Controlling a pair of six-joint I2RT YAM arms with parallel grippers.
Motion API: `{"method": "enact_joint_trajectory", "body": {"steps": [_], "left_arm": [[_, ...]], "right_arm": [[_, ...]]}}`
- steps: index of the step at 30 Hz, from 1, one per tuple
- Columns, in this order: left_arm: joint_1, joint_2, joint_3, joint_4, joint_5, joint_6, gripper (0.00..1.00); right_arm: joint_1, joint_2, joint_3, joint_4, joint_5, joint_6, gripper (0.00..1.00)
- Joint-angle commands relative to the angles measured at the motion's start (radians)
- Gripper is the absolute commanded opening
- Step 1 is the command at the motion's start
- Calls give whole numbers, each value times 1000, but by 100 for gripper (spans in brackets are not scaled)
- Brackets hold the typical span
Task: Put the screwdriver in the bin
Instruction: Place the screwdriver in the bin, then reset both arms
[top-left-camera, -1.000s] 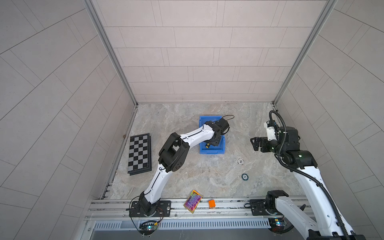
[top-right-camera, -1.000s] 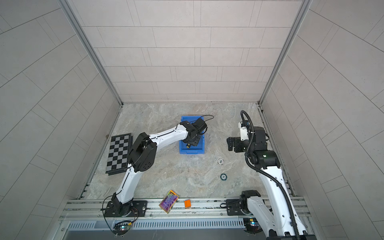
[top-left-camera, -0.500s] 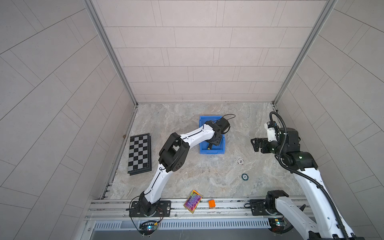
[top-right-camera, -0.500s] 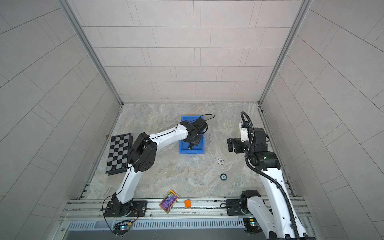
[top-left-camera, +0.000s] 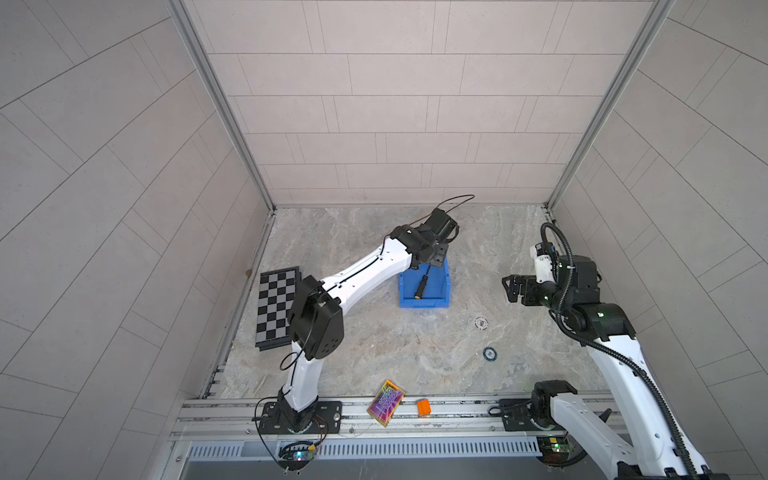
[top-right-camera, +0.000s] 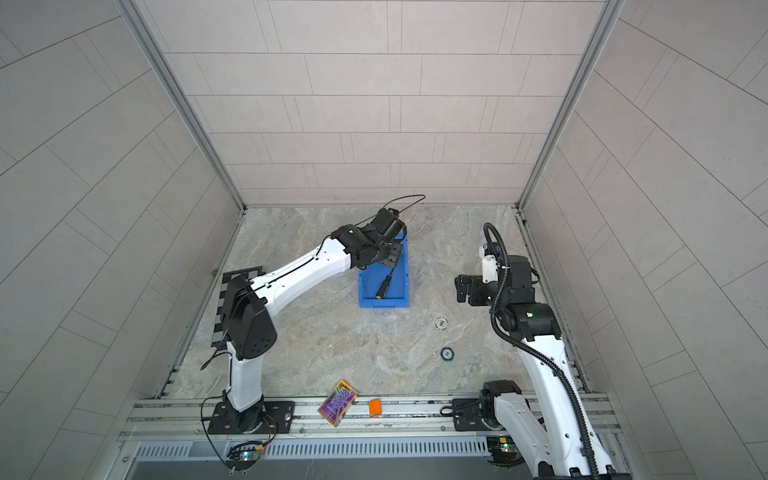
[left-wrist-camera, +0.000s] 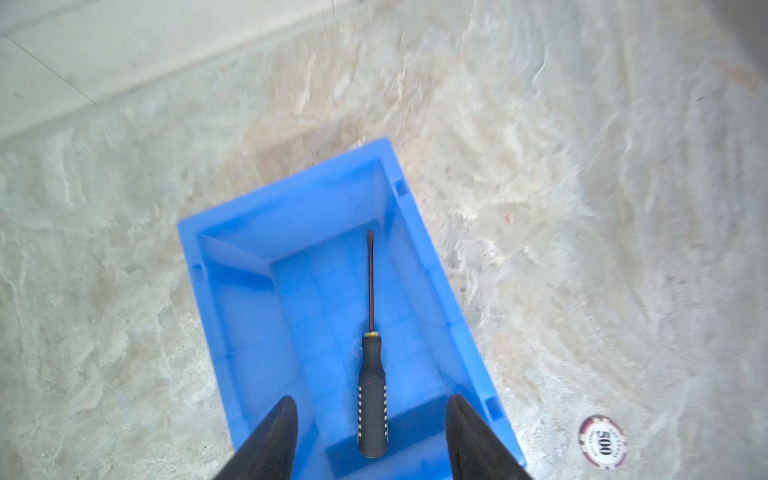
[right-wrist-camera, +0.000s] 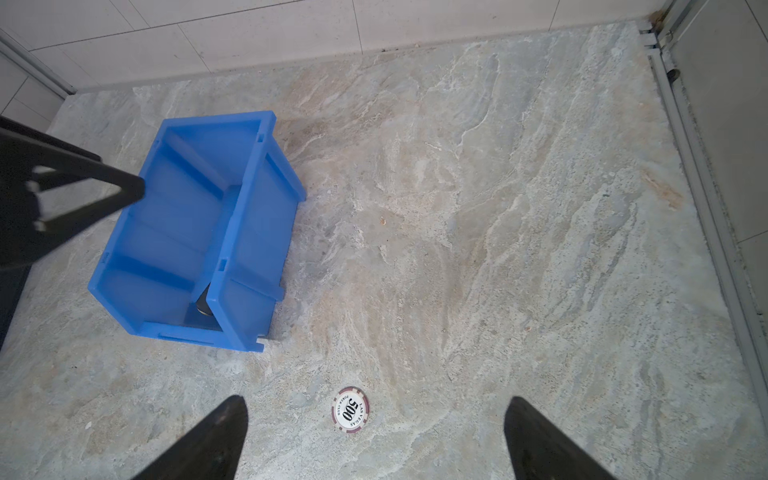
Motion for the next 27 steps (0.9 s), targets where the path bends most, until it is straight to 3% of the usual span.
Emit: {"method": "enact_joint_trajectory", "body": {"steps": [1,6,9,16,20,24,27], "left_arm": [[-1,-97,-51,92,-48,62,66],[10,-215,-133,172,-130,129,80],[34,-310,-231,259,-153,172,99],[201,-601,-617,567,-135,249,99],[355,-747,-806,696,-104,245,100],[489,-878,-971,807,-53,224,100],[541,-941,-1057,872,-69,246,99]], "right_arm": [[10,14,14,12,-7,26,98],[35,31,1,73,9,48,97],[55,54,-24,141,39,46,97],[57,182,-102,362,145,0,99],[57,235,-142,497,209,-12,99],[57,250,-143,545,242,-48,100],[55,229,-144,557,268,-53,100]]}}
